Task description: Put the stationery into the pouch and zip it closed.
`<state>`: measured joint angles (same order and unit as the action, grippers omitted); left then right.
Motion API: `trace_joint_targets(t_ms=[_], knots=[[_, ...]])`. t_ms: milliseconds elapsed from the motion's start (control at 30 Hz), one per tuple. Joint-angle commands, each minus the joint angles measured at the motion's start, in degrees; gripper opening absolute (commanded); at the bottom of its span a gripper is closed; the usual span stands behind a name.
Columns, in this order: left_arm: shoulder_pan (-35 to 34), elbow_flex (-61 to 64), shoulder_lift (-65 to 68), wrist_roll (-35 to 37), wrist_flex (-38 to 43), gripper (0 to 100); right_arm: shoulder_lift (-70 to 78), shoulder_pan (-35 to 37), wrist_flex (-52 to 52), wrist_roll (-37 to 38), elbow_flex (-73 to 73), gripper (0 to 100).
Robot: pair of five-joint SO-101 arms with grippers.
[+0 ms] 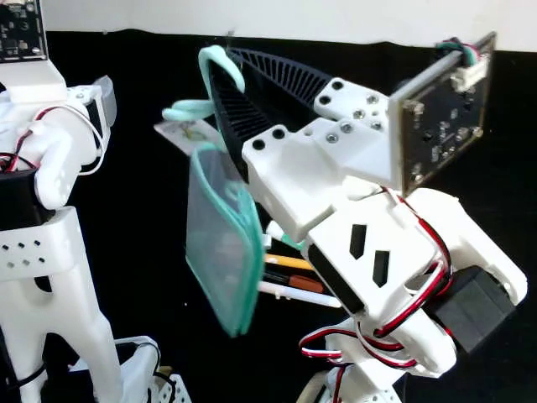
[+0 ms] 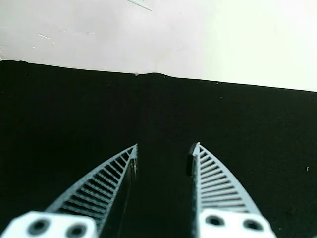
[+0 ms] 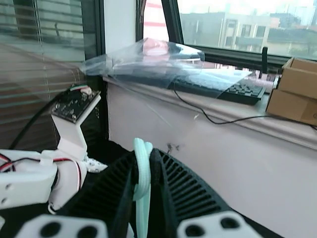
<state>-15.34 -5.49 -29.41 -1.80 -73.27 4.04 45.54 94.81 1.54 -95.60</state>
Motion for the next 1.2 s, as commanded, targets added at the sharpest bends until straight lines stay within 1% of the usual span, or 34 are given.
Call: trace_joint_targets(t_ms=[0, 67, 167, 267, 400, 600, 700, 833, 1000, 1100, 1167], knots=[[-0.6, -2.2, 0.0, -0.2, -0.3, 24, -1.6, -0.1, 2.0, 2.3, -1.8, 0.8], [-0.4, -2.1, 0.0, -0.2, -0.3, 27, -1.7, 0.0, 3.5, 4.3, -1.8, 0.8], [1.6, -2.1, 0.0, -0.2, -1.1, 27, -1.7, 0.0, 5.2, 4.7, -1.8, 0.8], [4.2, -2.2, 0.0, -1.8, -4.7, 27, -1.7, -0.1, 6.0, 6.9, -1.8, 0.8], [6.0, -2.3, -0.1, -3.3, -8.8, 27, -1.8, -0.3, 6.0, 7.1, -1.8, 0.8], [6.6, -9.7, 0.3, -3.4, -14.3, 31, -1.8, 0.0, 6.1, 7.0, -1.8, 0.8], [9.7, -12.0, 0.4, -3.5, -16.5, 31, -1.8, 0.0, 6.1, 6.7, -1.8, 0.8], [14.3, -12.1, 0.4, -7.3, -16.7, 31, -1.8, 0.0, 6.1, 5.1, -1.8, 0.8], [15.9, -12.1, 0.5, -7.6, -16.5, 31, -1.8, 0.0, 6.1, 5.0, -1.9, 0.8], [17.2, -12.0, 0.5, -9.9, -17.1, 31, -1.8, 0.0, 6.1, 5.0, -1.9, 0.8], [17.5, -12.1, 0.5, -10.3, -17.1, 31, -1.8, 0.0, 6.1, 5.0, -1.9, 0.8]])
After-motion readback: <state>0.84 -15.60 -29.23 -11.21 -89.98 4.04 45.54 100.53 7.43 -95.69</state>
